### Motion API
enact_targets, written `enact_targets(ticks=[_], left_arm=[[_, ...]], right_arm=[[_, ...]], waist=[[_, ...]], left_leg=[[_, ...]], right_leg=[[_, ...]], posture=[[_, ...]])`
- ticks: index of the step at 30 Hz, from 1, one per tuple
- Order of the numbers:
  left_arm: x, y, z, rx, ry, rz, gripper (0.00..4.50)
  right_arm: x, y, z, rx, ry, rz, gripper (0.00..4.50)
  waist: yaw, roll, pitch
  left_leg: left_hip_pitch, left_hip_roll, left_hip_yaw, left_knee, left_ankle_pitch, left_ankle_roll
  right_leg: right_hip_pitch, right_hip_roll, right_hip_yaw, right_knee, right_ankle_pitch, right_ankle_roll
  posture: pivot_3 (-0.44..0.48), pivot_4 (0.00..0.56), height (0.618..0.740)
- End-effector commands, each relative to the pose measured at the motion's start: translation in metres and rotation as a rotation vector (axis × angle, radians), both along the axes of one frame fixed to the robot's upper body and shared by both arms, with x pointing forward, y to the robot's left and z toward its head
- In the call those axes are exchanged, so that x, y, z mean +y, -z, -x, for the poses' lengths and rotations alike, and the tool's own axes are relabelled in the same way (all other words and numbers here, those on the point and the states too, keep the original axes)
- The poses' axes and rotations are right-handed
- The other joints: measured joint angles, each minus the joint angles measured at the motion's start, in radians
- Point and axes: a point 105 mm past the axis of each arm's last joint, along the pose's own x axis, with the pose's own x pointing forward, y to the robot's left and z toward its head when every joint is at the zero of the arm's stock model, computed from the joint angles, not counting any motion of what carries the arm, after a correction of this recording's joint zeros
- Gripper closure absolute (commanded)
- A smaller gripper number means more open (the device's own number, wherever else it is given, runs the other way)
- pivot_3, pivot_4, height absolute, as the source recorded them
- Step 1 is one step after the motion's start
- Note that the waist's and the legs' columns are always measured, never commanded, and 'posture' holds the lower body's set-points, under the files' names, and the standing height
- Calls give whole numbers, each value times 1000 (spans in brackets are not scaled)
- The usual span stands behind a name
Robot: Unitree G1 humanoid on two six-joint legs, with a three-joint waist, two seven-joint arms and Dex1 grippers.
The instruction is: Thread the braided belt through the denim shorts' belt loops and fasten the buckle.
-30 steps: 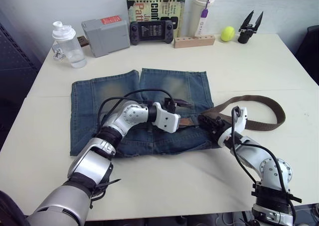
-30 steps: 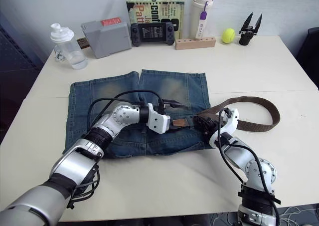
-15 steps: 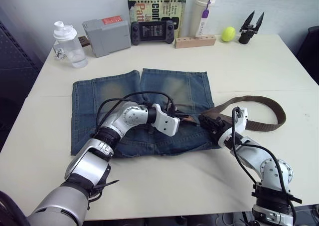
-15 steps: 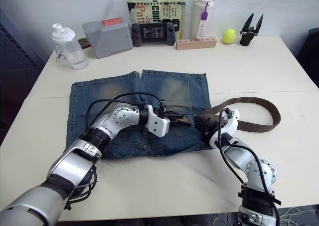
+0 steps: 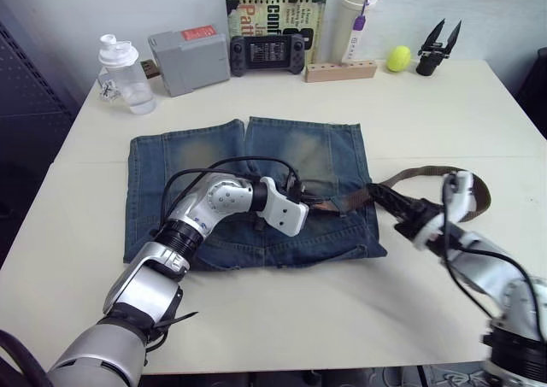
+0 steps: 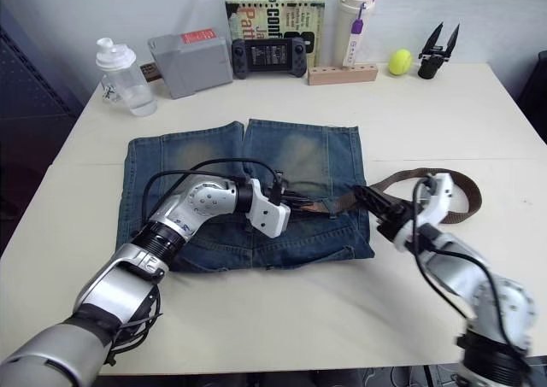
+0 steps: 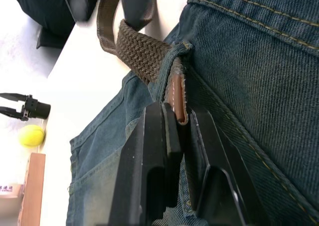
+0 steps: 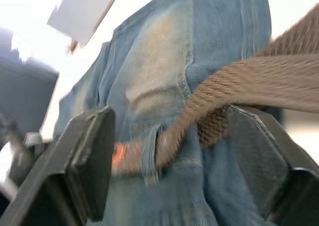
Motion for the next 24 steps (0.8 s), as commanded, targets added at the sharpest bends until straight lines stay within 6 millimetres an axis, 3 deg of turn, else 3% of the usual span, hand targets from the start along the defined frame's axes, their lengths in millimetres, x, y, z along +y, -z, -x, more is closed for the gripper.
enact_targets(ticks=[1,5,10,15,20,24], left_arm=[[-1,-3,2,13,1,20,4304],[-1,-4,1,24,-2,25,4304],[-6,-4,4,35,5,38,4304],[-10,-4,6,39,13,41,4304],[-13,-6,7,45,15,52,4304],[-10,-11,6,40,5,53,4304]], right_arm=[[28,-32,50,-245,-310,235,1011],[42,-6,77,-310,-526,688,1011],[34,30,77,-470,-677,1197,1011],[36,38,60,-659,-679,1433,1011],[34,62,47,-679,-724,1577,1011],[32,69,37,-638,-681,1596,2286]], waist=[[6,0,0],[9,-1,0],[9,-3,1],[9,-4,1],[14,-4,2],[11,-4,2]], left_leg=[[0,0,1,0,0,0],[0,0,0,0,0,0],[0,-1,1,3,-1,1],[0,-1,1,4,-1,1],[-2,-1,-2,7,-1,1],[-2,-1,-2,9,-1,1]], right_leg=[[0,0,0,0,0,0],[0,0,0,-1,0,0],[1,-1,1,-1,1,2],[1,-1,1,-1,1,2],[2,-1,-1,-1,1,2],[3,-1,-2,-1,1,3]], posture=[[0,150,726],[0,150,726],[0,150,726],[0,150,726],[0,150,726],[0,150,726]])
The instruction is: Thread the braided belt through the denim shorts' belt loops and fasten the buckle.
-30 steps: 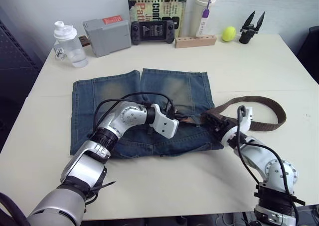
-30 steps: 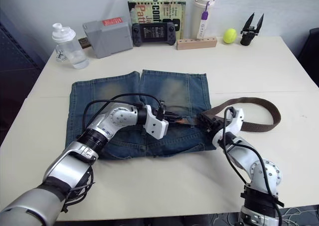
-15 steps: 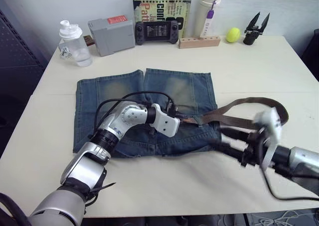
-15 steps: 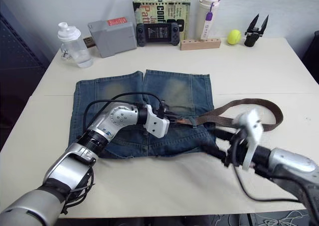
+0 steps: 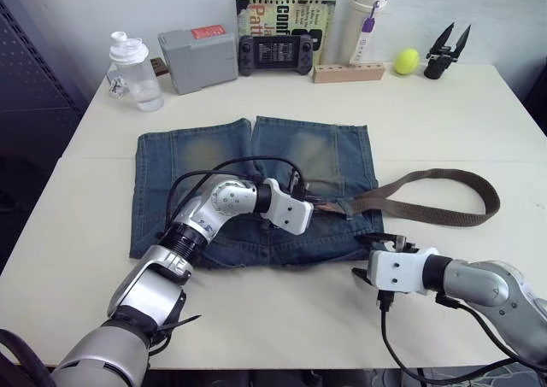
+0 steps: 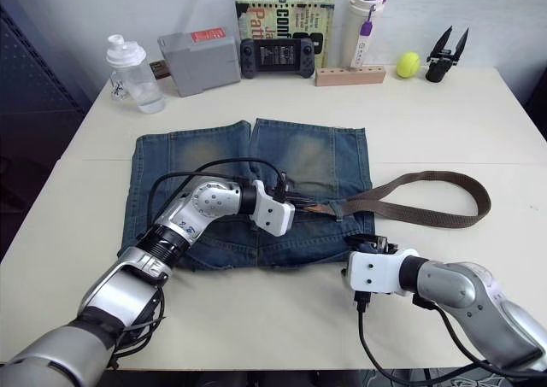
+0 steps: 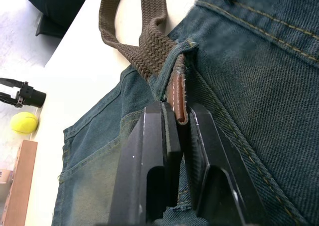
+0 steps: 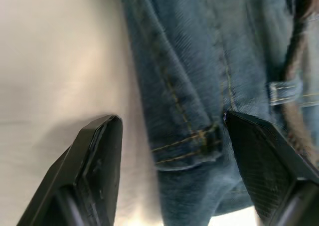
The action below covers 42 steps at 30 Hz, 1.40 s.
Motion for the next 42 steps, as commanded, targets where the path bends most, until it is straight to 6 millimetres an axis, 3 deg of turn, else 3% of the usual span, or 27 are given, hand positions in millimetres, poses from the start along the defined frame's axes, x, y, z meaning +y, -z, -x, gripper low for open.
enact_targets(ticks=[1,4,5,8,15,18,24,33,39,42], left_arm=[[-1,-13,3,-23,12,30,4304],[3,-18,3,-41,9,20,4304],[5,-20,3,-56,6,7,4304],[15,-24,4,-101,0,-29,4304],[40,-26,14,-127,-32,-49,4304],[46,-23,17,-116,-48,-51,4304],[48,-24,17,-120,-70,-43,4304],[38,-27,24,-127,-24,1,4304],[30,-36,30,-166,17,84,4304],[25,-52,31,-257,19,169,4304]], right_arm=[[-3,6,-6,-6,41,17,2742],[-7,5,-12,-13,83,10,4191],[-9,4,-15,-16,110,-5,4445],[-24,3,-22,-19,190,-19,4445],[-100,-5,-28,-72,404,92,4445],[-119,-7,-25,-76,438,129,4445],[-128,-8,-25,-80,455,144,4445],[-104,-10,-27,-47,424,13,4445],[-99,-32,-18,10,440,-139,1841],[-89,-60,-10,80,428,-316,593]], waist=[[0,0,0],[0,0,0],[0,0,0],[-1,0,0],[20,0,0],[29,1,0],[29,1,0],[24,1,0],[25,1,0],[24,1,0]], left_leg=[[0,0,0,1,0,0],[0,0,-1,2,0,0],[0,0,-1,2,0,0],[0,0,-1,2,0,0],[-1,0,-2,3,0,0],[-1,-1,-2,4,0,0],[-1,-1,-2,4,0,0],[-1,-1,-2,4,0,0],[-1,-1,-2,4,0,0],[-1,0,-2,4,0,0]], right_leg=[[0,0,0,1,0,0],[0,0,0,1,0,0],[0,0,0,1,0,0],[0,0,0,1,0,0],[1,-1,0,1,0,1],[1,-1,0,1,1,1],[2,-1,0,1,1,2],[2,0,0,1,1,2],[2,0,0,1,1,2],[2,0,0,1,1,2]], posture=[[0,150,726],[0,150,726],[0,150,726],[0,150,726],[0,150,726],[0,150,726],[0,150,726],[0,150,726],[0,150,726],[0,150,726]])
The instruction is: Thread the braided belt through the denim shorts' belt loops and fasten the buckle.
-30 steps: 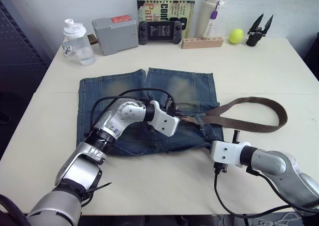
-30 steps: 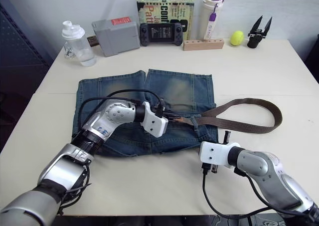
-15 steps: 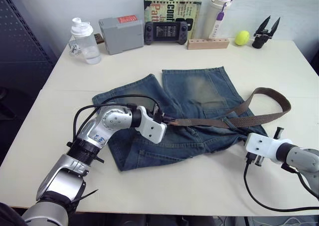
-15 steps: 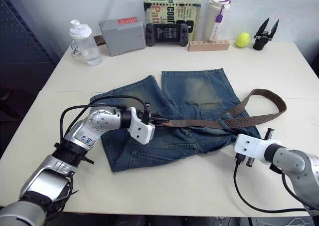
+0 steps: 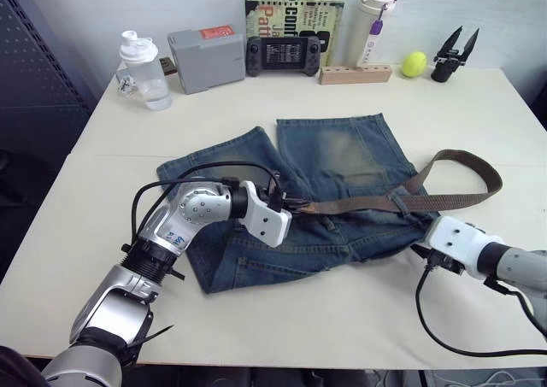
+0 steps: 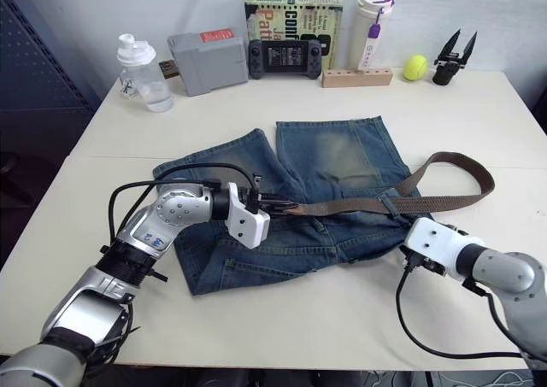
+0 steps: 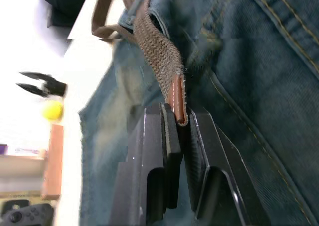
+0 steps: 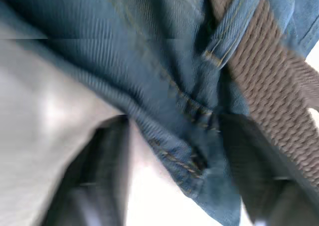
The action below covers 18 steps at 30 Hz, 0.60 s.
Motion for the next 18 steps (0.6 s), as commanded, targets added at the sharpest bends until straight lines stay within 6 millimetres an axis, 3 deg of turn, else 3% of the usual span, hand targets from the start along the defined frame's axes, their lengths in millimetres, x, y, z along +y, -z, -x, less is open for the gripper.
enact_targets(ticks=[1,7,11,15,18], left_arm=[[-9,-34,5,-148,25,151,4304],[-24,-48,8,-191,46,237,4304],[-31,-50,22,-196,124,259,4304],[-28,-38,26,-197,138,204,4304],[-26,-35,26,-197,134,193,4304]], right_arm=[[15,-44,12,9,-42,-213,593],[49,-75,26,99,-142,-476,593],[82,-79,36,226,-213,-711,593],[109,-59,30,452,-113,-1234,593],[118,-58,28,538,-31,-1498,593]], waist=[[1,0,0],[1,0,0],[-1,0,0],[0,-3,-1],[0,-1,0]], left_leg=[[0,0,0,0,0,0],[0,0,-1,0,0,0],[0,0,-2,0,0,0],[0,1,-3,1,0,0],[0,0,-3,0,0,0]], right_leg=[[0,0,0,0,0,0],[0,0,0,0,0,0],[0,0,0,0,0,0],[1,0,-2,0,0,-1],[0,-1,-1,1,0,-1]], posture=[[0,150,726],[0,150,726],[0,150,726],[0,150,726],[0,150,726]])
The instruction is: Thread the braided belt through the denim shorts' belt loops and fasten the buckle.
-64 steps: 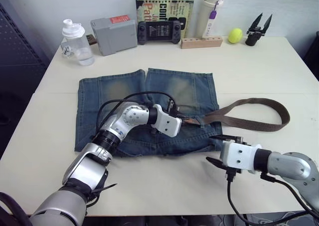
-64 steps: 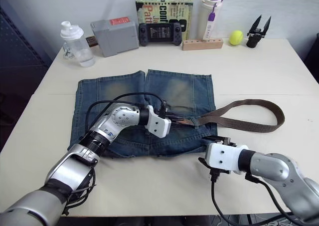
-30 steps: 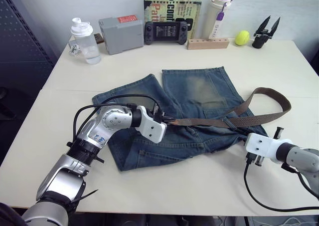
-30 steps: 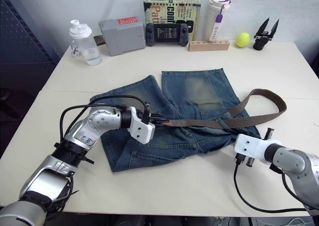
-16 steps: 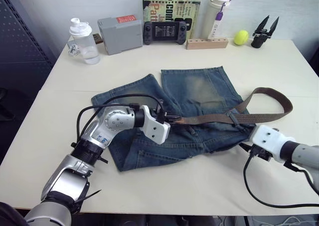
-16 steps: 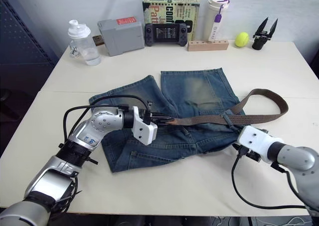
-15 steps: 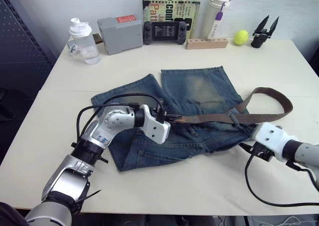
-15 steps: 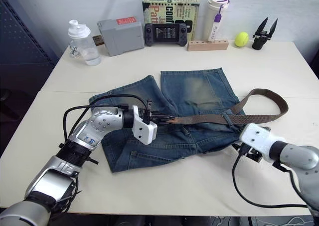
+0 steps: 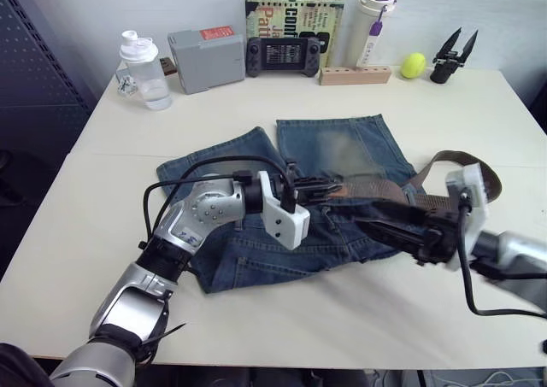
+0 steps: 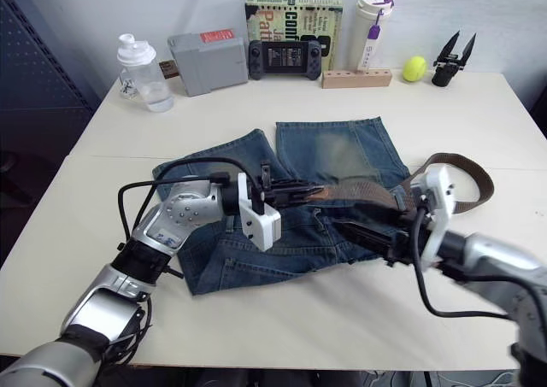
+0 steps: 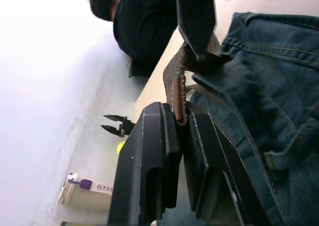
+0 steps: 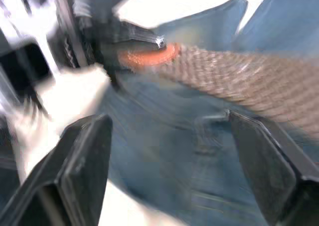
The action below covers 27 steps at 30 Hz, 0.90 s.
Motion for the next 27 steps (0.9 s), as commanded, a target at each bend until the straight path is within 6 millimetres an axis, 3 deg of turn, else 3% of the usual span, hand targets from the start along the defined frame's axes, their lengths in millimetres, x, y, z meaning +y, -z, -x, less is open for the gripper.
enact_targets(ticks=[1,6,13,16,22,25,27], left_arm=[[-2,-8,8,-44,33,14,4304],[-1,-2,8,-53,24,-18,4304],[0,1,7,-67,13,-27,4304],[1,1,5,-74,4,-31,4304],[2,1,3,-72,-7,-35,4304],[1,3,7,-43,14,-24,4304],[2,5,10,34,26,-2,3467]], right_arm=[[8,-11,0,116,59,-229,593],[4,-9,-16,238,213,-432,593],[-7,-5,-33,294,354,-525,593],[-10,-6,-34,296,376,-548,1362],[-6,-5,-33,306,373,-566,4313],[-8,-5,-36,313,394,-584,4469],[-11,-4,-39,310,413,-583,4500]], waist=[[-1,0,0],[-2,0,0],[-1,1,0],[-2,1,0],[-3,1,0],[-2,1,0],[-3,1,0]], left_leg=[[0,0,0,0,0,0],[0,0,1,0,0,0],[0,0,2,0,0,0],[0,0,3,-1,0,0],[0,1,3,-1,0,0],[0,1,3,-1,0,0],[0,1,3,-1,0,0]], right_leg=[[0,0,0,0,0,0],[0,1,0,0,0,0],[0,1,1,0,0,0],[-1,1,1,0,0,0],[-1,1,1,0,0,0],[-1,1,1,0,0,0],[-1,1,1,0,0,0]], posture=[[0,150,726],[0,150,726],[0,150,726],[0,150,726],[0,150,726],[0,150,726],[0,150,726]])
